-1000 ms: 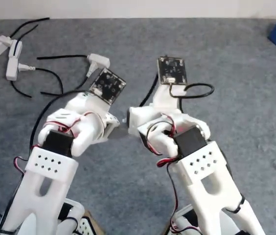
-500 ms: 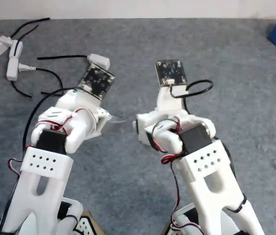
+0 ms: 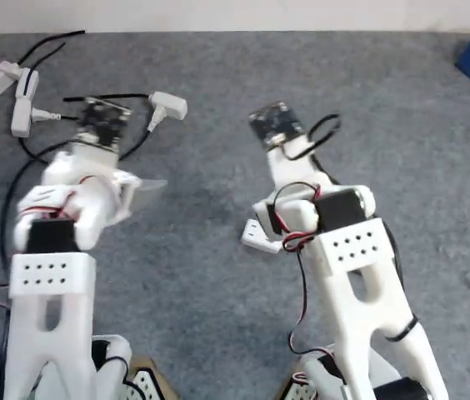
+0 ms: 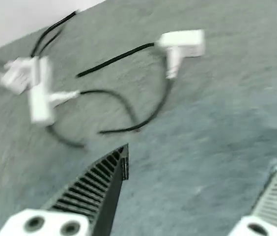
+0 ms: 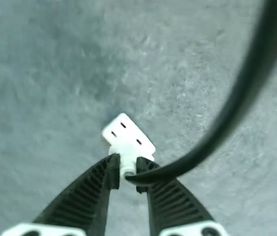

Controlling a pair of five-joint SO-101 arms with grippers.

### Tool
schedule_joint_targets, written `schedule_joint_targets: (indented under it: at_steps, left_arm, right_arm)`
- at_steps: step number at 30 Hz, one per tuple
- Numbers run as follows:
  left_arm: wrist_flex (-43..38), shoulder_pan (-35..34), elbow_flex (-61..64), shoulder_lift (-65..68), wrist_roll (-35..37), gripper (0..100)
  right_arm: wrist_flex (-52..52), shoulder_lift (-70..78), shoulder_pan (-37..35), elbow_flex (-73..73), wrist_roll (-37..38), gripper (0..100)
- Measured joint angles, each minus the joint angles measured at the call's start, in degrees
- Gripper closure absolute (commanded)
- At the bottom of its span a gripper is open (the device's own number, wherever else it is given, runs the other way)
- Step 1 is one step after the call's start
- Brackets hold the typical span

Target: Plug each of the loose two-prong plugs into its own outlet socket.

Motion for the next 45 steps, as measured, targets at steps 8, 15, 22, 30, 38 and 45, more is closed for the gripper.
schedule_joint_targets:
  at_steps: [8,15,22,30,38,45]
  left_arm:
    - [-5.98,-8.26,5.98,0.0,0.0,59]
    - [-9.76,-12.75,9.49,0.0,-2.29,59]
    - [-9.76,-16.79,11.25,0.0,-2.29,59]
    - [-9.76,-17.76,11.25,0.0,-2.29,59]
    - [-9.76,-17.85,11.25,0.0,-2.29,59]
    - [-9.76,-17.85,11.25,0.0,-2.29,59]
  right_arm:
    - [0.0,-0.09,-1.41,1.58,15.21,99.3]
    - [-1.41,-0.09,-1.32,8.53,22.68,99.3]
    - [-5.54,-0.09,0.53,9.05,23.47,99.3]
    - [-14.07,0.0,2.46,15.3,29.27,99.3]
    - [-15.3,0.09,1.93,16.09,31.12,99.3]
    - [-16.18,0.09,-1.76,16.09,30.42,99.3]
